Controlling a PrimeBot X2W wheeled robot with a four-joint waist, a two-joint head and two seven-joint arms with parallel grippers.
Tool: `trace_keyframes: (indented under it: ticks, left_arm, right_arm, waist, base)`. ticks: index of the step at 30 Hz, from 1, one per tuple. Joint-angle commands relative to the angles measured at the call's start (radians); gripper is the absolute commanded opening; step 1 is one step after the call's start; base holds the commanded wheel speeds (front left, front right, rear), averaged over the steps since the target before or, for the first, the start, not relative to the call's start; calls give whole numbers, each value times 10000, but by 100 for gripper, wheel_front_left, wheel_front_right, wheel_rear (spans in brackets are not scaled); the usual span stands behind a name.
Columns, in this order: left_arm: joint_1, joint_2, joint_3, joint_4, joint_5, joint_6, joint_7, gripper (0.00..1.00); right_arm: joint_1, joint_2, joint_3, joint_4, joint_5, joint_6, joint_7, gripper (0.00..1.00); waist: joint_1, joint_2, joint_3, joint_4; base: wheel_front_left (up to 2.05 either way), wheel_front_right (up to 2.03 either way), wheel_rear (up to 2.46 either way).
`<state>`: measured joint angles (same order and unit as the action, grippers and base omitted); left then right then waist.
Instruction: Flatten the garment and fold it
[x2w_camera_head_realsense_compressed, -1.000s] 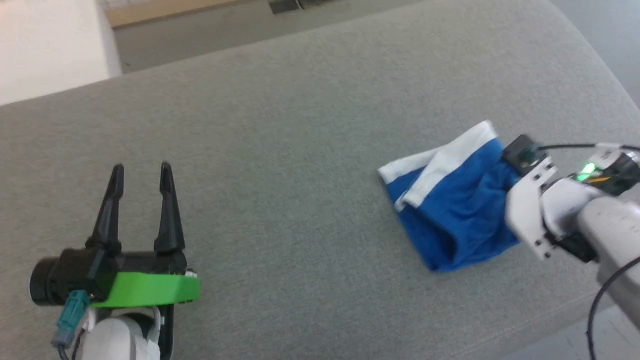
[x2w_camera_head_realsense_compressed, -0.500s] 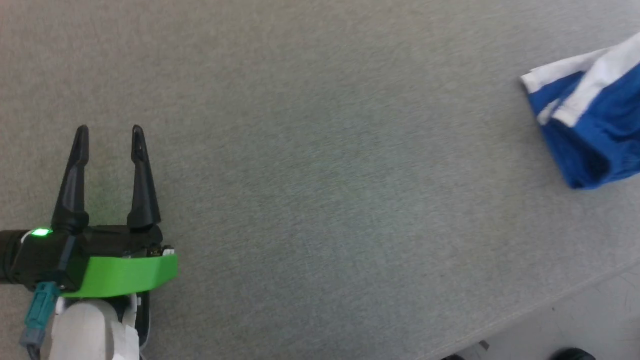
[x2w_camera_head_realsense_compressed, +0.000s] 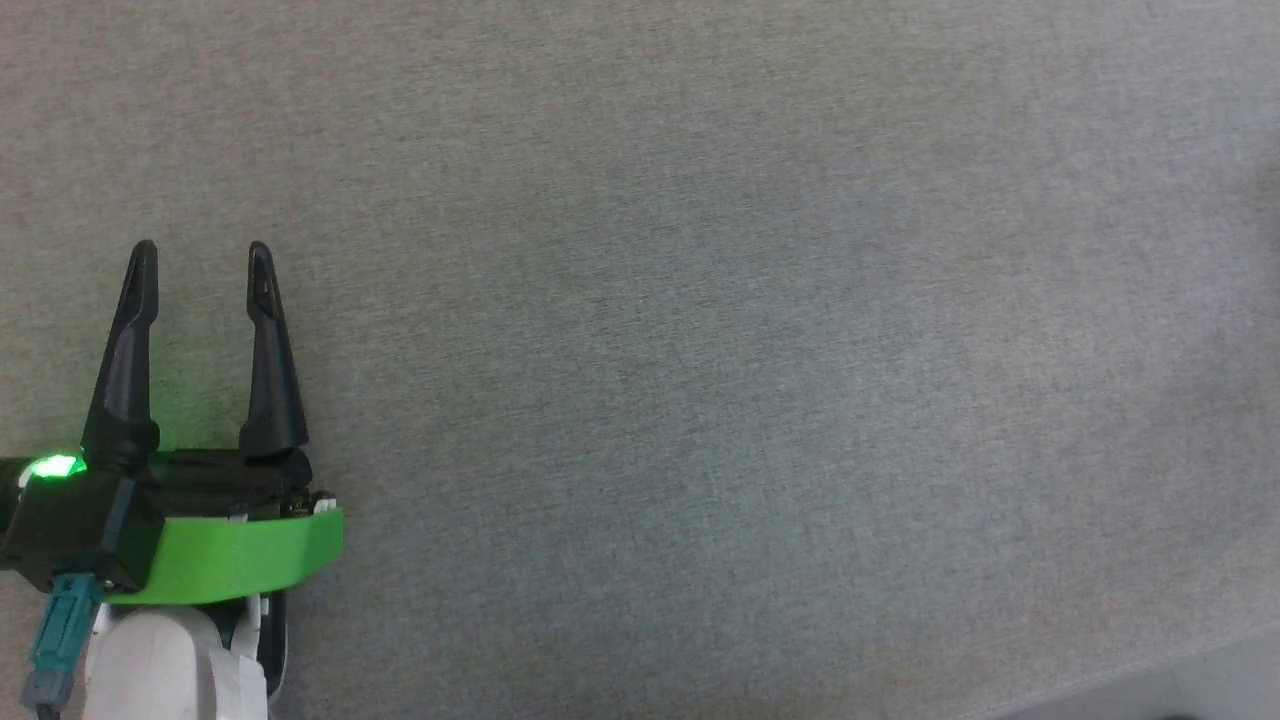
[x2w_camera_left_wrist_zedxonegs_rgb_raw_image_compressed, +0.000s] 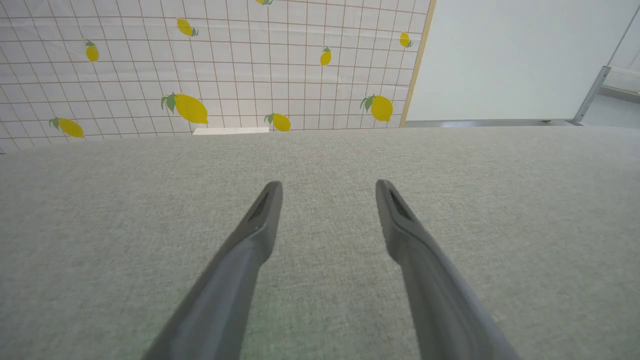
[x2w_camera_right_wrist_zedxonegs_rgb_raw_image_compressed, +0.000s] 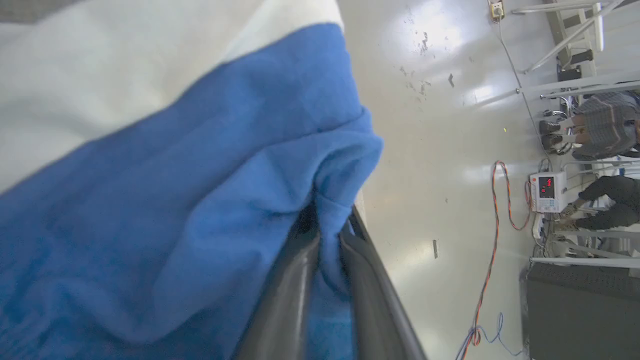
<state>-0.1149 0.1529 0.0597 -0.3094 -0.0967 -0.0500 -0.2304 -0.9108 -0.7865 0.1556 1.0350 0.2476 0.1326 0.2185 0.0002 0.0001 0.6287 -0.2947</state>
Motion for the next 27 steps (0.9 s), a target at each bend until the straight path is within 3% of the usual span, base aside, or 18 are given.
trace_keyframes:
  ticks: [1, 7, 13, 22, 27]
  left_arm:
    - [125, 68, 39, -58, -22, 91, -4, 100]
    - [299, 23, 29, 103, -122, 138, -52, 100]
    - [517, -160, 4, 536, -310, 170, -197, 100]
    - [933, -532, 57, 1220, -726, 179, -305, 100]
    - [1231, -674, 188, 1225, -849, 177, -310, 100]
  right_arm:
    - [-200, -73, -207, 178, -194, -19, -148, 100]
    - [-317, 130, -990, 695, -715, -19, -635, 100]
    - [-651, 258, -1223, 268, -894, -19, -1329, 100]
    - [-391, 1225, -1175, -2120, -79, -19, -3201, 100]
    - [340, 2382, -1415, -4117, 902, -19, -4088, 100]
  waist:
    - [-2, -1, -35, 127]
    - [-2, -1, -601, 179]
    - [-2, -1, -1763, 287]
    - [-2, -1, -3799, 722]
    - [-2, -1, -4604, 976]
  base:
    - [0, 0, 0]
    - [0, 0, 0]
    - [0, 0, 0]
    - [0, 0, 0]
    - [0, 0, 0]
